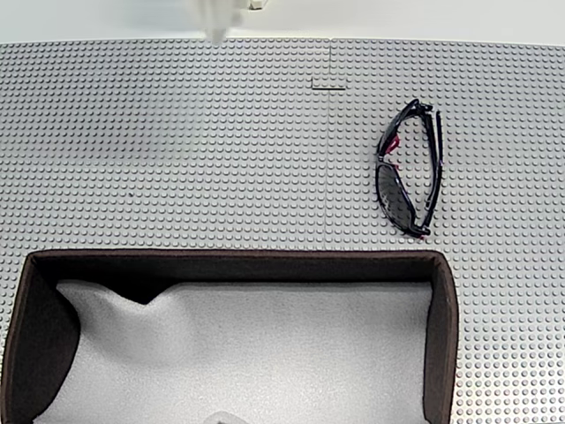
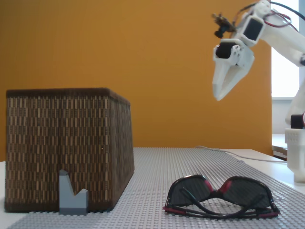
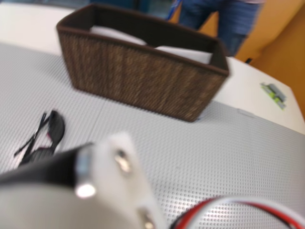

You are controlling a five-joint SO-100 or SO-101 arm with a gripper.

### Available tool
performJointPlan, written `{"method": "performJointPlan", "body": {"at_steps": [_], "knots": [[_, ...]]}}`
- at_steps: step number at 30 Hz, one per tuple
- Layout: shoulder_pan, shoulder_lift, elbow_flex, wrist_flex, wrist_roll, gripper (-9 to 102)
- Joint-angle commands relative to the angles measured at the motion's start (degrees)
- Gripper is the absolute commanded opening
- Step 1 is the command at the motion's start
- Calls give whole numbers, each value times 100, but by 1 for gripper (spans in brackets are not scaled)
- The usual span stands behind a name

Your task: Grasp a glasses and put it in the bin.

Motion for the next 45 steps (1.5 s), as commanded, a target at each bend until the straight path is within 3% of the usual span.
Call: {"method": "performJointPlan", "body": {"at_steps": [1, 7, 20, 30, 32, 45], "knots": [[-571, -562, -211, 475, -387, 0], [-1433, -800, 1222, 422, -888, 0], [-2751, -1397, 1714, -1327, -1644, 1], [-2936, -1934, 1811, -2874, -1960, 16], [-2909, -1925, 1793, -3234, -1828, 27], [-2883, -2663, 1978, -4184, -1872, 25]]}}
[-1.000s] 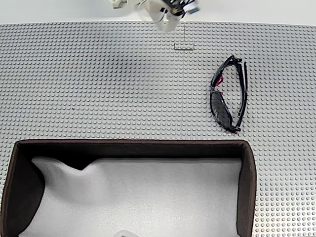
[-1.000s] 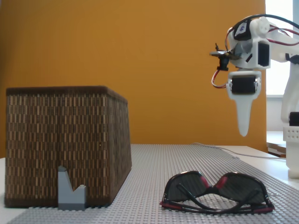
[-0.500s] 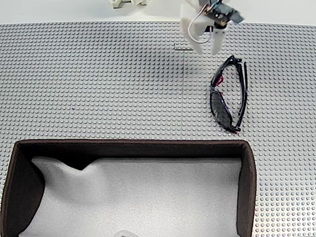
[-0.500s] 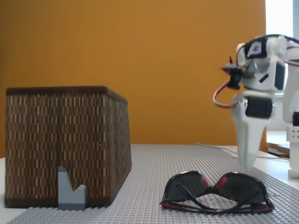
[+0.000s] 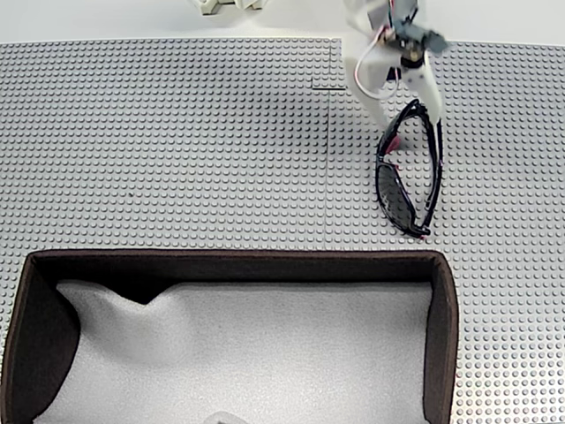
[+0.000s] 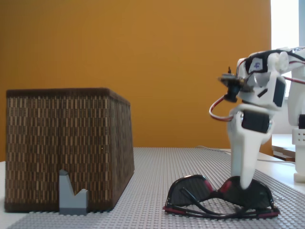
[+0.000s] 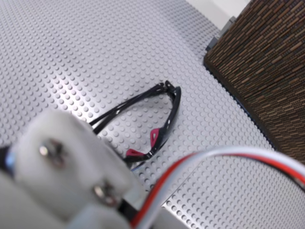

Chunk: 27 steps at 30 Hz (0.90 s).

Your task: Grasp a glasses and put it in the bin.

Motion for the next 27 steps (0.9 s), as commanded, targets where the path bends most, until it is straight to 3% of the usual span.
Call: {"method": "performJointPlan", "body": {"at_steps": [1, 6, 9, 19, 27], "knots": [[-18, -88, 18, -114, 44, 25], [-18, -396, -26, -343, 88, 21], [0, -475, -62, -431, 185, 1], [334, 62, -659, -211, 44, -1], [1028, 1591, -668, 35, -1107, -1]]}}
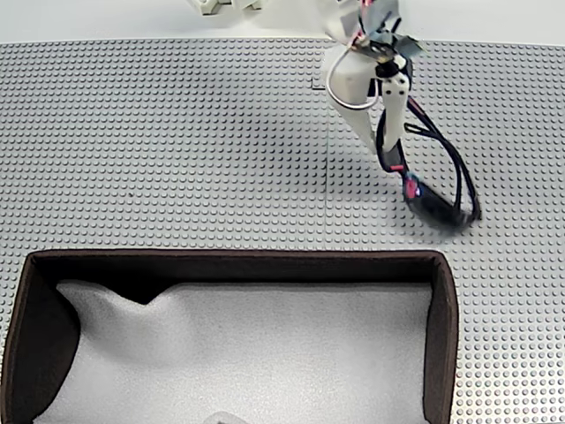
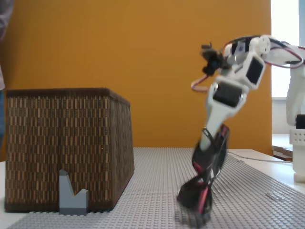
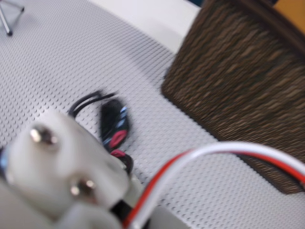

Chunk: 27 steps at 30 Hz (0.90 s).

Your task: Grasp a glasses and put it in the bin.

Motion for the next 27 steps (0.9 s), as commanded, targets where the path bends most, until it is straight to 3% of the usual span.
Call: {"method": "performJointPlan", "body": {"at_steps": [1, 14, 22, 27], "knots": [[220, 958, -26, 97, -352, -1], [580, 2435, -334, -905, -642, -1], [1521, 2461, -290, -1582, -642, -1], [1995, 2312, 193, -2549, -1063, -1]]}}
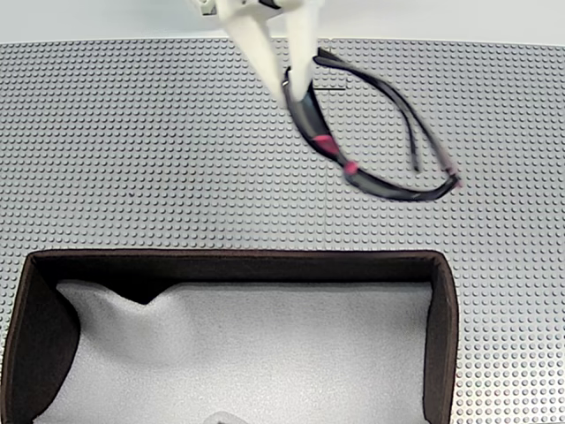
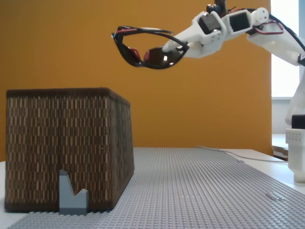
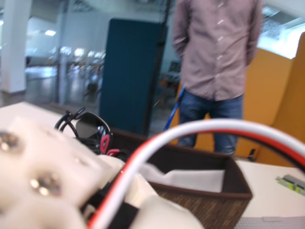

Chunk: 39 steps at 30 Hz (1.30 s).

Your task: Grasp a glasses and put it in the bin.

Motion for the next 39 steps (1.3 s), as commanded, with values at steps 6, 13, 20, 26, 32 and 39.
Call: {"method": "performJointPlan", "body": {"at_steps": [6, 13, 20, 26, 32, 39], "knots": [[378, -993, -149, -1239, -598, -1], [378, -2584, -1494, -1652, -844, -1], [439, -3322, -2109, -1907, -1222, 6], [475, -3287, -2197, -1494, -993, 19], [290, -3270, -3006, 1046, 536, 24], [-123, -1819, -2496, 3753, 1986, 25]]}}
